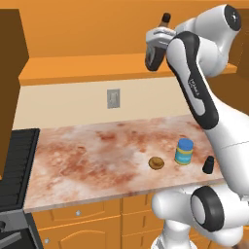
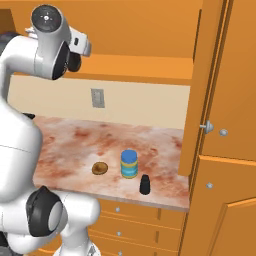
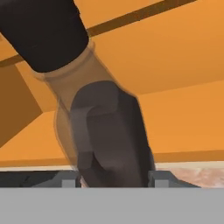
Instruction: There are various items on the counter. Only move the condiments/shakers into the cabinet.
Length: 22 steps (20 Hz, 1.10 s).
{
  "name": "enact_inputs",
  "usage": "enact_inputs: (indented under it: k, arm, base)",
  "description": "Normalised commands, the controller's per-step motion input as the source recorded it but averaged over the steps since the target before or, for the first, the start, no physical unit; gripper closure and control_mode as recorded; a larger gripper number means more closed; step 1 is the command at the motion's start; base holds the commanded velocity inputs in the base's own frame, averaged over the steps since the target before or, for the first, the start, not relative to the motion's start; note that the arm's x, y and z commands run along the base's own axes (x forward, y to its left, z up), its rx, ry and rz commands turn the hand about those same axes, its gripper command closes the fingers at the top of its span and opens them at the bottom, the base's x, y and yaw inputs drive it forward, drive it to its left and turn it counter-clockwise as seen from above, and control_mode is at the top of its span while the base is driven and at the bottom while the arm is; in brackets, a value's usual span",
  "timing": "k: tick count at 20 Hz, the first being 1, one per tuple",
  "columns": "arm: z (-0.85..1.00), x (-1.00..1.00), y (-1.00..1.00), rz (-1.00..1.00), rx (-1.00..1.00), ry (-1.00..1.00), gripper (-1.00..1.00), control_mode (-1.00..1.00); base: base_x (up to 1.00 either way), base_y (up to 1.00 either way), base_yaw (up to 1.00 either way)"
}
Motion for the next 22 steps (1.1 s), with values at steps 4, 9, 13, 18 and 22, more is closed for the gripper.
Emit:
enact_inputs:
  k: [4, 9, 13, 18, 22]
  arm:
    - [-0.14, 0.47, -0.11, 0.0, 0.0, 0.06, 1.0, -1.0]
    - [-0.03, 0.52, -0.1, -0.01, 0.0, 0.03, 1.0, -1.0]
    - [0.0, 0.53, -0.08, -0.01, 0.0, 0.02, 1.0, -1.0]
    - [-0.07, 0.53, -0.03, -0.01, 0.0, 0.01, 1.0, -1.0]
    - [-0.22, 0.56, 0.0, -0.01, -0.02, 0.02, 1.0, -1.0]
  base:
    - [0.0, 0.0, 0.0]
    - [0.0, 0.0, 0.0]
    - [0.0, 0.0, 0.0]
    - [0.0, 0.0, 0.0]
    - [0.0, 0.0, 0.0]
